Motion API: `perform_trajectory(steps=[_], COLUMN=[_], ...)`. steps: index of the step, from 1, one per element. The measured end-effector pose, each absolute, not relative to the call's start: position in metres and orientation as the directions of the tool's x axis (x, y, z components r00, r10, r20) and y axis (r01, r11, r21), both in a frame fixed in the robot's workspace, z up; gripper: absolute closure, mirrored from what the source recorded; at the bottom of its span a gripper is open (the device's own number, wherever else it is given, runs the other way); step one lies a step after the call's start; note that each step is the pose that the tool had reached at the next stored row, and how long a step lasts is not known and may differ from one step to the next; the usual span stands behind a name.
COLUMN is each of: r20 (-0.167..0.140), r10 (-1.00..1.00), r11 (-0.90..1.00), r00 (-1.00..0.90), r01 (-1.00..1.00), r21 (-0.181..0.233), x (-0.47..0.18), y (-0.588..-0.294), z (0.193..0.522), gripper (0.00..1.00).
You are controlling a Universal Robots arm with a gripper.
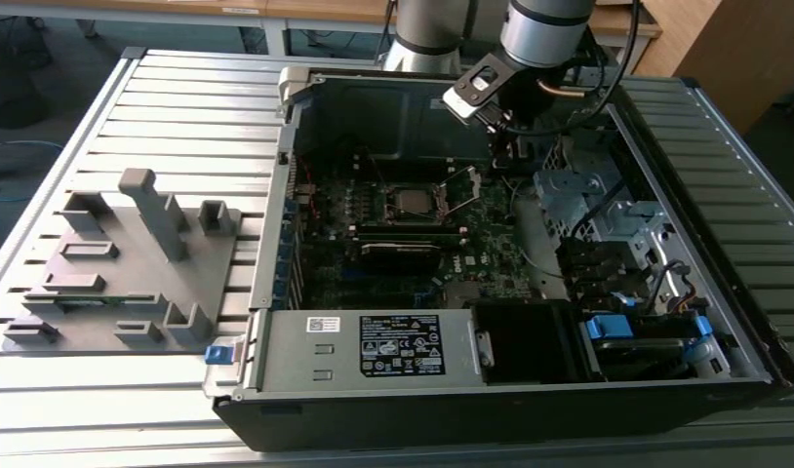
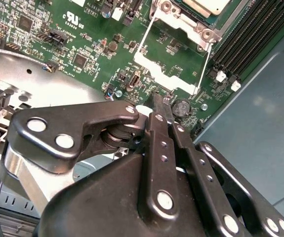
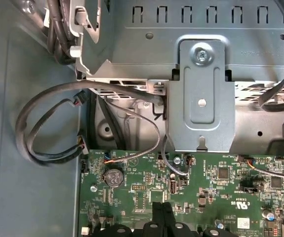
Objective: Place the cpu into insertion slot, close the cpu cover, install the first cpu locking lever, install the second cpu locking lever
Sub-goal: 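Close the cpu cover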
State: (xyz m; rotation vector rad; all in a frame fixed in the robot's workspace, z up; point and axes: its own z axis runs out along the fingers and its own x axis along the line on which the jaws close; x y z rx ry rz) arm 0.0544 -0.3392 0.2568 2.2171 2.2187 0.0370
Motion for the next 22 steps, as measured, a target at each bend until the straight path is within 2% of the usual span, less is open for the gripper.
perform_trajectory(steps=[22], r20=[0.013], r10=[1.0], r11=[0.001], r00=[-0.001], r01=[1.0], r21=[0.02], x=[0.055], y=[-0.339], z=[0.242], gripper=[0.9])
